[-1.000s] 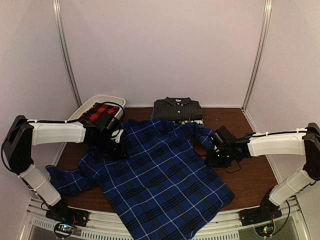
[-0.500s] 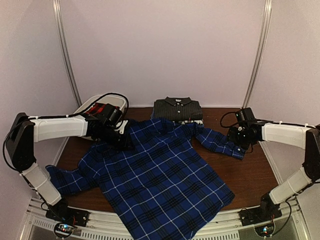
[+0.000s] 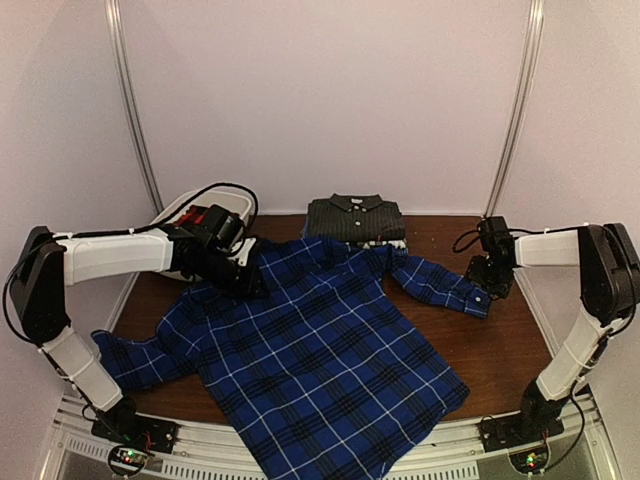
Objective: Fold and stack the long sleeve shirts
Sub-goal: Pick up the sleeve from the center of the board.
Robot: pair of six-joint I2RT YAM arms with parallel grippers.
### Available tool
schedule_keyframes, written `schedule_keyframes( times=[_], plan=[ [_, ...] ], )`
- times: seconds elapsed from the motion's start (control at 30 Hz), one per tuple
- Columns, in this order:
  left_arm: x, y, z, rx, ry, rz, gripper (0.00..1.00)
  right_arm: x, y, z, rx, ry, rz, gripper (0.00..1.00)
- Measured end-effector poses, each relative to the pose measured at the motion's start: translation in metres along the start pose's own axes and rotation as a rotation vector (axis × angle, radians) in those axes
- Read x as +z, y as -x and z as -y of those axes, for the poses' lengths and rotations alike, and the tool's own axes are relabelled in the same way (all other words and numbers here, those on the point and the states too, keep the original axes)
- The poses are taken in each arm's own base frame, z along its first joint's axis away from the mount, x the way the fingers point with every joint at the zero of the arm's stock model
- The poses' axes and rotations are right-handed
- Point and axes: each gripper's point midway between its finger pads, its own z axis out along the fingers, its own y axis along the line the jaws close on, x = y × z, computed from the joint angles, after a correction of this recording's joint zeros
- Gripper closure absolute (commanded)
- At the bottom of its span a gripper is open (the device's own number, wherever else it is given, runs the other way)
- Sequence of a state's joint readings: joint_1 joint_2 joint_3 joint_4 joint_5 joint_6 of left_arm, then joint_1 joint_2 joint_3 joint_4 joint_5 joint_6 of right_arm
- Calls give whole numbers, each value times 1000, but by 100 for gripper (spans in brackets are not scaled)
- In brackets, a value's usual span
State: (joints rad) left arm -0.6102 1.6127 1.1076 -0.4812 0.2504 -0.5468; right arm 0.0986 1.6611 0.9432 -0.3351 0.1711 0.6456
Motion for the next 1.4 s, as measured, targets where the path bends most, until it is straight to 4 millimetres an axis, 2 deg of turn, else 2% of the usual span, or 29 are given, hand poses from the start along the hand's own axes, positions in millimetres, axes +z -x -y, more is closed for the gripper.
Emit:
schedule_keyframes(
  times=[0.13, 0.3, 0.4, 0.5, 0.63, 0.77, 0.87, 0.97, 1.07, 1.13, 1.23, 1.3, 1.4],
  plan=[
    [-3, 1, 1, 2, -3, 6, 76, 9, 4, 6, -2, -33, -5, 23],
    [-7, 3, 3, 5, -8, 18, 76, 20, -3, 11, -8, -56, -34, 24],
    [-8, 3, 4, 5, -8, 19, 76, 25, -9, 10, -12, -51, -56, 32],
    [-8, 3, 4, 5, -8, 17, 76, 28, -15, 9, -7, -32, -69, 47],
    [-8, 3, 4, 4, -9, 16, 76, 30, -14, 7, -3, -17, -53, 67],
    [-9, 4, 5, 5, -14, 19, 76, 30, -14, 4, 1, 0, -49, 92],
    [-11, 8, 9, 8, -24, 27, 76, 28, -15, -1, -4, 24, -61, 100],
    [-13, 10, 11, 10, -32, 31, 76, 16, -16, -10, -23, 54, -68, 100],
    [-15, 13, 14, 10, -39, 39, 76, -13, -2, -43, -68, 137, -26, 100],
    [-17, 14, 16, 9, -47, 43, 76, -39, 8, -76, -106, 216, 20, 100],
    [-22, 16, 22, 9, -74, 52, 75, -91, 15, -139, -178, 365, 93, 100],
    [-26, 19, 28, 12, -101, 64, 71, -126, 9, -180, -232, 467, 124, 100],
    [-33, 24, 39, 19, -152, 86, 67, -178, -14, -238, -315, 618, 139, 100]
  ],
)
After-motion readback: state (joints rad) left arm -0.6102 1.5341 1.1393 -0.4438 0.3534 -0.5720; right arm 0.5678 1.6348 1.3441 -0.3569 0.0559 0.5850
